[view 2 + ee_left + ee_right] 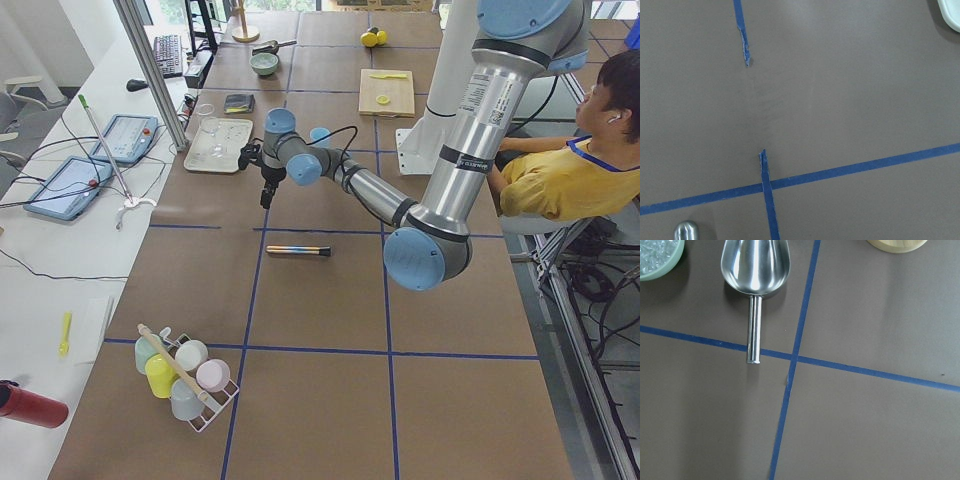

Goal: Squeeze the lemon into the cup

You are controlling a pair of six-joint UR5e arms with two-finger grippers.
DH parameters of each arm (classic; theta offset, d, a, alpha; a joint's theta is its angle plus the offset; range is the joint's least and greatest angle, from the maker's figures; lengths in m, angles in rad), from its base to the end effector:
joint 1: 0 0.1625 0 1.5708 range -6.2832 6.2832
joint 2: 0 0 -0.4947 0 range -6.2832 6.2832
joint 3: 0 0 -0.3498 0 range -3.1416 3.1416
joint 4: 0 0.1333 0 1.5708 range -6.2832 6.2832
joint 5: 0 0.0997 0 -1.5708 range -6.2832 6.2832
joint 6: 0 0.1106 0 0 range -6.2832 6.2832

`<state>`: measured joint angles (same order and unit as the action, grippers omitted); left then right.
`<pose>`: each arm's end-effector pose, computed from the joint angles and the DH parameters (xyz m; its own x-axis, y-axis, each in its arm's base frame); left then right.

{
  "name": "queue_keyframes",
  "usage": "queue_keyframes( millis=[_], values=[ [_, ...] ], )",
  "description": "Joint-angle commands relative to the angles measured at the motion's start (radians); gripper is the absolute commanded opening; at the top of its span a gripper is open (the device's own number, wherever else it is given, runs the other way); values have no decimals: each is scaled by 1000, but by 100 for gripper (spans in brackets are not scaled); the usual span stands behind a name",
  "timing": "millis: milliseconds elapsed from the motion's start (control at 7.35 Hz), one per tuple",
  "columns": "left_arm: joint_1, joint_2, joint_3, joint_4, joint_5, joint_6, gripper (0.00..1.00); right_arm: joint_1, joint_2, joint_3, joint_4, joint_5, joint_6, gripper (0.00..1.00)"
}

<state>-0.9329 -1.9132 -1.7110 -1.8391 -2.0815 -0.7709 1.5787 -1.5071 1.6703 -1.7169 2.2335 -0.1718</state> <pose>0.3024 -0.5410 0.4687 0.6636 0.1556 -0.7317 0.0377 0.9699 0.2404 0.0690 -0.4773 0.6848 0.7781 -0.1752 0.6032 0.1270 0.9844 0.1220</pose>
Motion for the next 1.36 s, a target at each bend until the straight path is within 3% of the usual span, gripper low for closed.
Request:
queue_keyframes(
  millis=[0, 408, 952, 1088, 1224],
  values=[
    [-143, 73, -24, 38, -225, 7, 100, 0, -2, -6, 0, -2, 0, 100],
    [-205, 126, -39, 99, -224, 108, 100, 0, -2, -4, -1, 5, 0, 100],
    [-196, 126, -42, 104, -178, 110, 100, 0, -28, 25, 0, 11, -5, 100],
    [-198, 132, -27, 104, -178, 111, 100, 0, -60, 51, 0, 11, -2, 100],
    [-181, 93, 63, 95, -178, 139, 100, -46, -26, 5, 8, 11, -2, 100]
  ],
)
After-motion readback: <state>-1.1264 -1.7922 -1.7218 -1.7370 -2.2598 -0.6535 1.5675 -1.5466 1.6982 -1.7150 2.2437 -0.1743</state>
